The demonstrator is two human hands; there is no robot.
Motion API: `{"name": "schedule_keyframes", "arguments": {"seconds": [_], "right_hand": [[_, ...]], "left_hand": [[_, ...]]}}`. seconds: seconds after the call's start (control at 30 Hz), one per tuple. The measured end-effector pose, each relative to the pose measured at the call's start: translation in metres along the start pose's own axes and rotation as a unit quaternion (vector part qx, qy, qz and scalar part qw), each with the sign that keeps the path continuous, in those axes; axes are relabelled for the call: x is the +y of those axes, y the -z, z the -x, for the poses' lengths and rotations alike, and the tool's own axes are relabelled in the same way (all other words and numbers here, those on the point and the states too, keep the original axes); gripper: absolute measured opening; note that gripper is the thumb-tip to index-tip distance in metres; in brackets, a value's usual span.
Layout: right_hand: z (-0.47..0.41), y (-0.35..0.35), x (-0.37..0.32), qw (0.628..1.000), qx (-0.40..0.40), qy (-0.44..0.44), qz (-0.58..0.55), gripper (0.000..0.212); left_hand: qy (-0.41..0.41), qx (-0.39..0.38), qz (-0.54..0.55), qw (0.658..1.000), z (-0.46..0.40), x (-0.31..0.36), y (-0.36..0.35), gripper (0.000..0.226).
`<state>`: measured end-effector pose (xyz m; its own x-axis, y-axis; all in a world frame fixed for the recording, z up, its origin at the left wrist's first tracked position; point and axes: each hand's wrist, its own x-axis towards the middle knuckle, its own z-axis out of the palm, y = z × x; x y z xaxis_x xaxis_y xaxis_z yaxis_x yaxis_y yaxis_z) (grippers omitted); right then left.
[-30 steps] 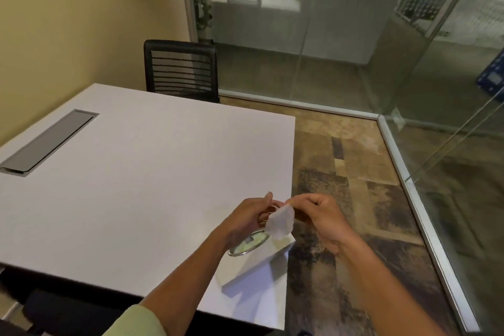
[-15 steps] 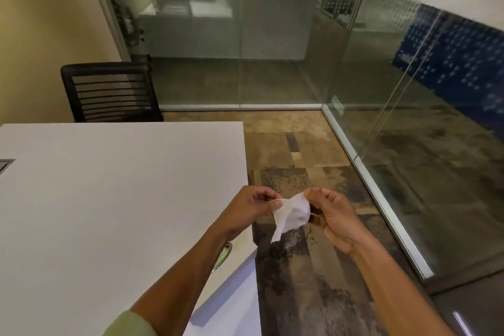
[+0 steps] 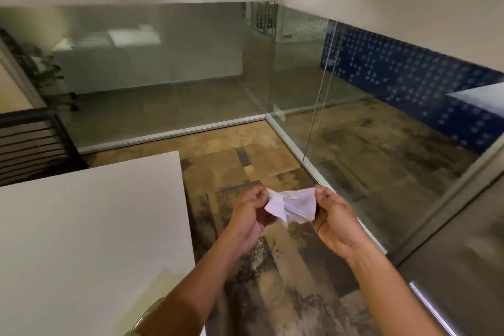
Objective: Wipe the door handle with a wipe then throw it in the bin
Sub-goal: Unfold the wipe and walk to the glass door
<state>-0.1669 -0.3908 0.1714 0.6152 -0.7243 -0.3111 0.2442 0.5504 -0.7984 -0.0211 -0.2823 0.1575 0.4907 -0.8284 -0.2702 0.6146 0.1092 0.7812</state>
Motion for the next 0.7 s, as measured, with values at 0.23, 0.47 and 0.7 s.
{"name": "schedule_keyframes", "arguments": {"seconds": [0.23, 0.47, 0.7], "right_hand": [[-0.015, 0.061, -0.067, 0.996, 0.032, 0.069, -0.052, 0.031], [-0.013, 0.085, -0.090, 0.992, 0.030, 0.088, 0.081, 0.025], [-0.015, 0.146, -0.142, 0.970, 0.079, 0.150, 0.172, 0.019]], "left_hand": [[0.179, -0.054, -0.123, 0.975, -0.044, -0.041, -0.092, 0.022], [0.044, -0.111, -0.220, 0.968, -0.067, -0.047, -0.118, 0.038], [-0.044, -0.244, -0.302, 0.920, -0.099, -0.065, -0.197, 0.014]]}}
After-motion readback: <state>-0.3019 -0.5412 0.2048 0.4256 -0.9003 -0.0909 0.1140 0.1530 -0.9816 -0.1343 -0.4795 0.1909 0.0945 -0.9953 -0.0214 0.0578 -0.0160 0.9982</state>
